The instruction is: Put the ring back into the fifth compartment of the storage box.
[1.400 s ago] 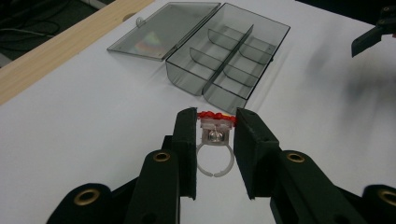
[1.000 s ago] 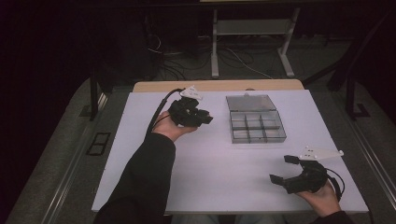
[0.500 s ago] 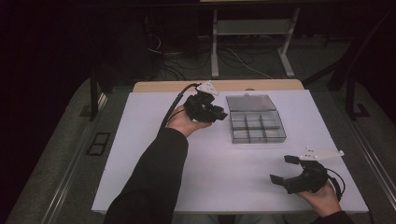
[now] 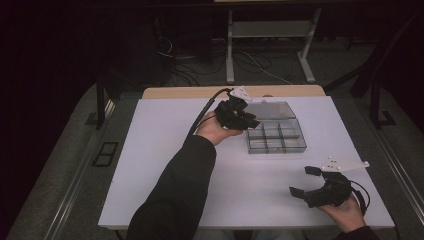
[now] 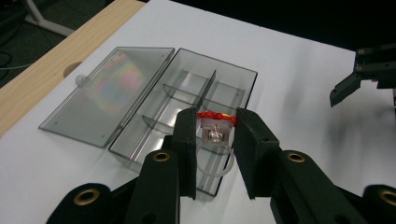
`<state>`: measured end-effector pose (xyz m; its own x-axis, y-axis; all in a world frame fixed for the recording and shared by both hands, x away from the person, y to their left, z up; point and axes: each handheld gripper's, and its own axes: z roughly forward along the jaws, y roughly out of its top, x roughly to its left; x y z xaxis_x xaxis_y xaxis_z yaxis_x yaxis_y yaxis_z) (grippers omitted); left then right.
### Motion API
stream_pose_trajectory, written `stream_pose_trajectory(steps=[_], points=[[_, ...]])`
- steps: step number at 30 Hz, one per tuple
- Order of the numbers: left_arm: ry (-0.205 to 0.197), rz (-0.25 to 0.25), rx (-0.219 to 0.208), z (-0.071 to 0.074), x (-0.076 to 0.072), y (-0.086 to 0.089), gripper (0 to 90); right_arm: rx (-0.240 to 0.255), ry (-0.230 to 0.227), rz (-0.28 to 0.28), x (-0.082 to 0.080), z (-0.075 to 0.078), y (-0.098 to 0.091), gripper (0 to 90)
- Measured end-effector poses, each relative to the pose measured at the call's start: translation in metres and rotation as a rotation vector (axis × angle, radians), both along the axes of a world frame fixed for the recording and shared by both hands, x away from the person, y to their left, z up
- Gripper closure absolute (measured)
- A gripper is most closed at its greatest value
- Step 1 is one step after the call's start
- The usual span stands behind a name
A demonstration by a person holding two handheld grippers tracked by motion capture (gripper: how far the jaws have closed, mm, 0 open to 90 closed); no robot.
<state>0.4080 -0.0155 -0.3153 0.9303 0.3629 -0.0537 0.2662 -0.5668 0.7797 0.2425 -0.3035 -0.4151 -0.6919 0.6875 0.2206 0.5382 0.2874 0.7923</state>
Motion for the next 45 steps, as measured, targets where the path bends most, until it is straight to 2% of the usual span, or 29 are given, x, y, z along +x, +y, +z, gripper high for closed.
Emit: stream_pose_trajectory(steps=[6,20,28,31,45], points=[[0.006,-0.015,-0.015,-0.006,0.004,-0.013,69.2,0.003,0.003,-0.003,0.0,0.0,0.0,0.3],[0.035,0.011,-0.034,-0.022,0.019,-0.038,69.1,0.009,0.002,-0.001,0.0,0.001,0.0,0.3],[0.042,0.049,-0.052,-0.037,0.032,-0.042,69.1,0.013,0.004,-0.005,-0.001,0.001,-0.001,0.3],[0.059,0.071,-0.066,-0.043,0.036,-0.042,69.1,0.012,0.0,-0.001,0.0,0.001,-0.001,0.3],[0.106,0.093,-0.1,-0.07,0.048,-0.052,69.1,0.011,-0.002,0.004,0.0,0.001,-0.001,0.3]])
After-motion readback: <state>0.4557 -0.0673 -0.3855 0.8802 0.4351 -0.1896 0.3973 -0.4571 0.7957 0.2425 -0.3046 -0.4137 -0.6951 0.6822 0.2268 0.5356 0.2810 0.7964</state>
